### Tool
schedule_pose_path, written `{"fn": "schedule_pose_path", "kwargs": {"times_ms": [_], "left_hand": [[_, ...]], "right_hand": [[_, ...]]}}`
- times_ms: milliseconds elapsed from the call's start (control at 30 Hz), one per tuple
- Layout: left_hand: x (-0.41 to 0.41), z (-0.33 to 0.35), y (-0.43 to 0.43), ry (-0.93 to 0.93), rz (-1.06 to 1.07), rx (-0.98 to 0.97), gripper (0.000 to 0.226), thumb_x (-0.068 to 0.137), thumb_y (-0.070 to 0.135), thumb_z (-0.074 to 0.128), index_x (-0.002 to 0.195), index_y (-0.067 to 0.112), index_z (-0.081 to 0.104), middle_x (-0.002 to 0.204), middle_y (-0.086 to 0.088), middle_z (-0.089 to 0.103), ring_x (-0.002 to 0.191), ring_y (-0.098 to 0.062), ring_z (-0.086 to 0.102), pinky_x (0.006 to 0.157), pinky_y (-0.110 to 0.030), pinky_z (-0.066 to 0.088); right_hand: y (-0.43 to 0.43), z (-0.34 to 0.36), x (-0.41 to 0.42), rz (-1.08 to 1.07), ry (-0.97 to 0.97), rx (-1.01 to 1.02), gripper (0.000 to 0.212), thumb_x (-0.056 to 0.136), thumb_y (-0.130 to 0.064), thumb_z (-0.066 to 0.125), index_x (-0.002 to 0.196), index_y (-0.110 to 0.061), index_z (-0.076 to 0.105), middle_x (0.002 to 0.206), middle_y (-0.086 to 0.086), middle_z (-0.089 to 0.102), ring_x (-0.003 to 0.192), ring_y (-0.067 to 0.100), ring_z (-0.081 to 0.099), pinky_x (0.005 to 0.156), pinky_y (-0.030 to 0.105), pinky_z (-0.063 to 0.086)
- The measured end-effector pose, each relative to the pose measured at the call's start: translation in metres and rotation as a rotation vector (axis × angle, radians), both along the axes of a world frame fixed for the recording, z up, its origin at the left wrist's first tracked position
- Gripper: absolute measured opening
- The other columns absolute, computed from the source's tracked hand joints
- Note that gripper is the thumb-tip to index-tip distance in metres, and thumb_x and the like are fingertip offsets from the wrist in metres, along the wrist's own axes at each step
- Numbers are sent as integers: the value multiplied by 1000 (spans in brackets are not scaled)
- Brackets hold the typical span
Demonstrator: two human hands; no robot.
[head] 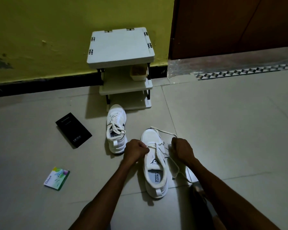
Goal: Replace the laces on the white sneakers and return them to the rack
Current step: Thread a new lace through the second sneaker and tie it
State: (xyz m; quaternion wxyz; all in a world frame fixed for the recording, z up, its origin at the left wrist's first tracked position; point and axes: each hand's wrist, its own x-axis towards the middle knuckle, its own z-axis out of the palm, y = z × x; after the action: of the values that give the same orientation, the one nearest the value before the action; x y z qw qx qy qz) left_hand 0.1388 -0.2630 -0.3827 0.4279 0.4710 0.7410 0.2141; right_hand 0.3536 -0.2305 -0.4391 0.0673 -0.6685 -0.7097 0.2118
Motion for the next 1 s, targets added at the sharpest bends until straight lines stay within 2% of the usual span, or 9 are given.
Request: {"fn": "schedule_pose_path", "kwargs": {"times_ms": [33,100,167,300,433,567,700,900,1000], "left_hand": [[-1,-1,0,-20,-1,-1,4,65,13,73,69,14,75,69,-3,74,63,-15,66,71,-35,60],[-4,-4,1,-56,15,-8,13,69,6,73,64,18,75,70,-7,74,65,-18,69,72,-37,61],[-7,-7,1,-91,35,-8,18,70,5,75,62,22,74,72,-8,75,71,-22,71,75,-39,61],[-12,-12,0,-181,63,-50,14,72,4,76,70,17,76,78,-13,75,70,-21,67,78,-43,59],[-15,-13,-2,-248,99,-84,11,75,2,76,72,13,74,82,-22,72,73,-25,63,77,-41,57],[-16,-12,-4,-345,131,-96,13,78,-3,72,72,8,73,79,-22,65,75,-27,57,73,-36,48],[-15,-14,-3,-367,135,-98,10,77,-3,72,75,6,73,79,-22,65,75,-27,58,72,-35,48],[-15,-21,0,-354,109,-122,5,75,4,73,78,6,76,76,-18,69,70,-24,59,69,-33,48],[-14,-17,3,-374,107,-148,10,85,2,61,81,3,70,69,-13,65,51,-13,58,54,-20,48]], "right_hand": [[2,6,-4,-54,145,13,16,87,-6,56,82,-20,62,81,3,67,78,21,63,68,33,51],[6,20,-14,-76,392,39,22,81,-6,65,75,-27,68,72,-6,70,67,9,64,65,24,49],[4,38,-28,13,449,25,16,81,-11,70,77,-26,75,75,-9,73,72,5,66,69,17,48],[-7,53,-55,134,238,20,11,83,-19,64,83,-20,76,85,1,74,80,19,67,71,28,51],[-15,53,-72,156,54,-10,13,77,-14,58,79,-14,71,80,7,69,79,29,66,61,25,44],[-17,52,-82,167,-9,-32,8,82,-18,60,75,-15,60,76,4,52,85,28,64,63,25,35],[-14,47,-87,155,-17,-41,18,83,-26,63,88,-10,69,91,10,65,92,28,64,68,25,38],[-21,46,-92,133,-15,20,20,79,-28,67,82,-9,69,83,7,64,80,26,61,61,25,36],[-25,48,-98,124,-38,14,15,80,-26,66,81,-11,69,74,4,58,69,21,49,56,26,30]]}}
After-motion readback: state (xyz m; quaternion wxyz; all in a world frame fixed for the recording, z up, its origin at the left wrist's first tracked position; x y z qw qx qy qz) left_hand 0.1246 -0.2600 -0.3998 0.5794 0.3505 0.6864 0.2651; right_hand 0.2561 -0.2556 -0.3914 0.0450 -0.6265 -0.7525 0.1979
